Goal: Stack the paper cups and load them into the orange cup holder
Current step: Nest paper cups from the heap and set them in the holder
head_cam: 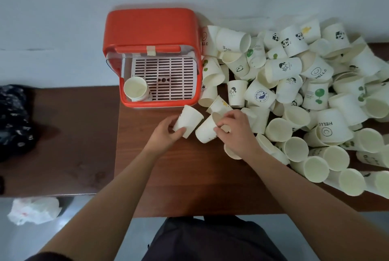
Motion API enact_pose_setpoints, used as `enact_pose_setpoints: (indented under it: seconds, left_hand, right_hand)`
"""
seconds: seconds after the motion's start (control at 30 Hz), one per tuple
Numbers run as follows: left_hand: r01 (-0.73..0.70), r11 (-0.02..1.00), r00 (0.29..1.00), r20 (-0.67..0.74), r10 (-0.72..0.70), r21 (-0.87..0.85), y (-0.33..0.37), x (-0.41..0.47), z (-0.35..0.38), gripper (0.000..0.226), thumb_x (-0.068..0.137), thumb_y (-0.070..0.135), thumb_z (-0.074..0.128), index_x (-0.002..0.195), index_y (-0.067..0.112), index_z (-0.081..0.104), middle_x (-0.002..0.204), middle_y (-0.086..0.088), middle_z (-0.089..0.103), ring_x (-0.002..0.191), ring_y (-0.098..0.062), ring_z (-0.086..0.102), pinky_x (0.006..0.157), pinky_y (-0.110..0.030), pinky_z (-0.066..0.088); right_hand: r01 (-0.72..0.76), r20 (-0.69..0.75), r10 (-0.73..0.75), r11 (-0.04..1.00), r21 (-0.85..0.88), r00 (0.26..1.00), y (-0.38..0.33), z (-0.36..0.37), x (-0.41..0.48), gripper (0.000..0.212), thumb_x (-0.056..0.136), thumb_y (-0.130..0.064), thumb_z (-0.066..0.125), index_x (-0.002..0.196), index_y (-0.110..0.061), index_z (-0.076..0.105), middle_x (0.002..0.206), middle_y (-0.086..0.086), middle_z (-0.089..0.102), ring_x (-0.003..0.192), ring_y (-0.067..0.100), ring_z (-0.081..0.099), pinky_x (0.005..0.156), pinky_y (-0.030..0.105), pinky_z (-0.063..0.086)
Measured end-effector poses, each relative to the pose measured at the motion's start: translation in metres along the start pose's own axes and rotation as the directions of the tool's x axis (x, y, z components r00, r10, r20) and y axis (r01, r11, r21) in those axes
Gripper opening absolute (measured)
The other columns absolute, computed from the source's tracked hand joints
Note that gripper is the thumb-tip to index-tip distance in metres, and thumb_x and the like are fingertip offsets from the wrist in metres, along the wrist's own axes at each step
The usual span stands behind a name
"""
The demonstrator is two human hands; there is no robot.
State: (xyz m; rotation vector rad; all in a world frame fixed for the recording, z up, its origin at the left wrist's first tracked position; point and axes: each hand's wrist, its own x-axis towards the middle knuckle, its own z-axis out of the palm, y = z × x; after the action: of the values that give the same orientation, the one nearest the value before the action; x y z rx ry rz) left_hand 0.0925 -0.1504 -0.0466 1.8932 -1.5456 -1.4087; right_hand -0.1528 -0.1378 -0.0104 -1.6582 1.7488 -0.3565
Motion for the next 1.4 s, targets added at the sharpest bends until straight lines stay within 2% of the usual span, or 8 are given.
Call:
enact_pose_setpoints:
  seconds: [0.17,0.3,0.43,0.7,0.83,1.13,1.23,1.4]
  left_hand:
    - [0.055,0.938,0.991,0.133,-0.01,-0.343,-0.006,-0.023,-0.024,0.077,0.079,0.059,0.075,0.147,0.043,0.042,0.138,0.01,0.059,0.125,-0.019,0.058,0.101,-0.048,0.053]
    - [-0.038,0.883,0.968,0.204,0.15,-0.468,0.007,-0.032,-0.04,0.079,0.093,0.026,0.069,0.157,0.038,0.024,0.153,0.008,0.047,0.139,-0.021,0.047,0.107,-0.047,0.046]
    - [-0.053,0.844,0.993,0.063,0.102,-0.534,0.017,-0.035,-0.061,0.062,0.096,0.023,0.066,0.149,0.034,0.036,0.136,0.006,0.06,0.126,-0.014,0.058,0.099,-0.033,0.052]
    - [-0.154,0.826,0.953,-0.302,-0.021,-0.542,0.02,-0.025,-0.11,0.055,0.088,0.037,0.075,0.131,0.021,0.045,0.122,-0.002,0.067,0.105,-0.011,0.069,0.08,-0.023,0.057]
    - [-0.188,0.862,0.919,-0.393,-0.014,-0.471,0.015,-0.011,-0.143,0.075,0.08,0.047,0.08,0.143,0.035,0.043,0.137,0.006,0.057,0.122,-0.008,0.058,0.103,-0.028,0.047]
    - [-0.176,0.975,0.914,-0.39,0.112,-0.133,0.007,0.027,-0.157,0.077,0.077,0.025,0.086,0.141,0.023,0.043,0.14,0.004,0.049,0.124,-0.014,0.053,0.091,-0.016,0.047]
    - [-0.139,0.99,0.924,-0.361,0.125,-0.015,-0.001,0.039,-0.156,0.08,0.074,0.03,0.087,0.141,0.02,0.044,0.138,0.001,0.049,0.121,-0.011,0.05,0.097,-0.029,0.047]
    - [-0.106,0.968,0.962,-0.221,0.158,0.228,-0.014,0.056,-0.16,0.079,0.074,0.031,0.086,0.141,0.02,0.045,0.139,-0.004,0.05,0.125,-0.021,0.05,0.092,-0.03,0.039]
  right_hand:
    - [-0.094,0.062,0.081,0.967,0.237,0.995,-0.037,-0.016,0.002,0.007,0.087,-0.029,0.074,0.082,-0.033,0.07,0.138,-0.005,0.045,0.128,0.011,0.043,0.107,0.037,0.038]
    - [-0.032,0.093,0.007,0.96,0.277,0.996,-0.071,-0.017,0.008,0.01,0.089,-0.025,0.072,0.079,-0.026,0.069,0.116,-0.01,0.056,0.107,0.0,0.049,0.088,0.018,0.034]
    - [-0.02,0.109,-0.016,0.947,0.321,0.994,-0.096,-0.009,0.016,0.011,0.088,-0.029,0.072,0.099,-0.027,0.07,0.12,-0.012,0.06,0.111,0.002,0.053,0.083,0.011,0.035]
    - [-0.03,0.086,-0.005,0.915,0.403,0.996,-0.126,0.004,0.027,0.055,0.081,-0.032,0.079,0.128,-0.031,0.052,0.124,-0.015,0.055,0.111,0.003,0.055,0.083,0.028,0.053]
    - [-0.043,0.002,0.047,0.896,0.442,0.999,-0.132,0.002,0.033,0.066,0.079,-0.03,0.079,0.136,-0.035,0.044,0.13,-0.014,0.052,0.117,0.006,0.053,0.09,0.034,0.055]
    - [-0.055,-0.119,0.12,0.893,0.446,0.986,-0.142,0.014,0.042,0.073,0.082,-0.028,0.078,0.144,-0.03,0.039,0.14,-0.008,0.042,0.123,0.007,0.047,0.075,0.01,0.044]
    - [-0.078,-0.151,0.16,0.894,0.44,0.976,-0.148,0.021,0.048,0.079,0.081,-0.034,0.079,0.147,-0.026,0.037,0.143,-0.005,0.042,0.126,0.01,0.048,0.1,0.026,0.046]
    - [-0.04,-0.2,0.137,0.904,0.426,0.97,-0.168,0.031,0.063,0.063,0.078,-0.036,0.08,0.132,-0.025,0.051,0.13,-0.004,0.045,0.119,0.013,0.052,0.1,0.037,0.051]
